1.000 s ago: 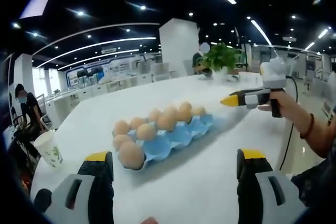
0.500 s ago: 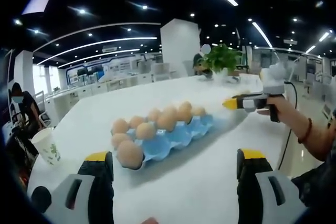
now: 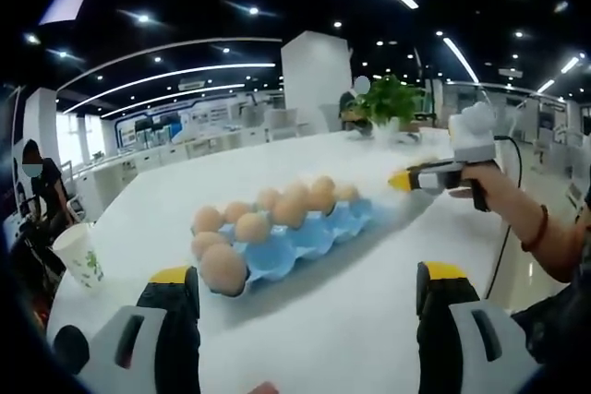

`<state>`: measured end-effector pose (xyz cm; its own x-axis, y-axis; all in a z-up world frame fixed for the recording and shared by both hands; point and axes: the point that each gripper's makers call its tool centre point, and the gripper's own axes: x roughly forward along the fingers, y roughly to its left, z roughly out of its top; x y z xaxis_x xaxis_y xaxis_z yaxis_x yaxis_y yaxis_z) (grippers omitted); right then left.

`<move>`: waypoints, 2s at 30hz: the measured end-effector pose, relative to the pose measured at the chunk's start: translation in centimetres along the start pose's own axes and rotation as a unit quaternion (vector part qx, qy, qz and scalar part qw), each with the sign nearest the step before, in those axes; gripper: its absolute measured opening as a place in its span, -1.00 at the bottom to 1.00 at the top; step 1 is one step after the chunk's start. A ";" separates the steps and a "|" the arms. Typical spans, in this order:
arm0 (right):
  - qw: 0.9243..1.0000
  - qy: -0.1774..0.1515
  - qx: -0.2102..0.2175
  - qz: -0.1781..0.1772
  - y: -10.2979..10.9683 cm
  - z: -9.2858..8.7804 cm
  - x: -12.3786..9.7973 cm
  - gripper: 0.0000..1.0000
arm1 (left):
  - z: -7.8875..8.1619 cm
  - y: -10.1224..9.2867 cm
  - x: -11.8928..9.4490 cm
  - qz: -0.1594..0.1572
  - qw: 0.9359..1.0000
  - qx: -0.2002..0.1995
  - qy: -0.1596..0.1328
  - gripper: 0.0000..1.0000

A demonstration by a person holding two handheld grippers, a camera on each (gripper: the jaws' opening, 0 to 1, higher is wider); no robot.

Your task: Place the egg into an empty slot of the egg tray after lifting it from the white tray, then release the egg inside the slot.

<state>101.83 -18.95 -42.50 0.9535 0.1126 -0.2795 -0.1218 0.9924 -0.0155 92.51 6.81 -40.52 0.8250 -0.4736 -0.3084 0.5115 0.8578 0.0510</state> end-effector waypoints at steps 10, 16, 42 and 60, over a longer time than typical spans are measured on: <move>1.000 -0.005 0.012 0.007 -0.2 0.1 0.0 -0.46 | 0.1 1.2 -0.8 0.019 1.000 -0.003 -0.002 1.00; 0.999 -0.054 0.003 0.005 -0.1 2.7 -0.7 -0.46 | -0.2 1.4 -0.9 0.023 1.000 -0.007 0.000 0.99; 0.997 -0.058 -0.003 0.047 3.1 3.7 -0.8 -0.46 | -0.2 1.4 -1.2 0.023 1.000 -0.001 0.004 0.99; 0.994 -0.043 -0.025 0.094 7.5 3.0 -0.6 -0.46 | -0.4 1.1 -1.1 0.017 1.000 0.002 0.005 0.99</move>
<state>101.17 -11.38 -39.56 0.9325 0.3016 -0.1985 -0.3114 0.9501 -0.0195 92.05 8.34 -40.54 0.8391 -0.4426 -0.3162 0.4846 0.8723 0.0648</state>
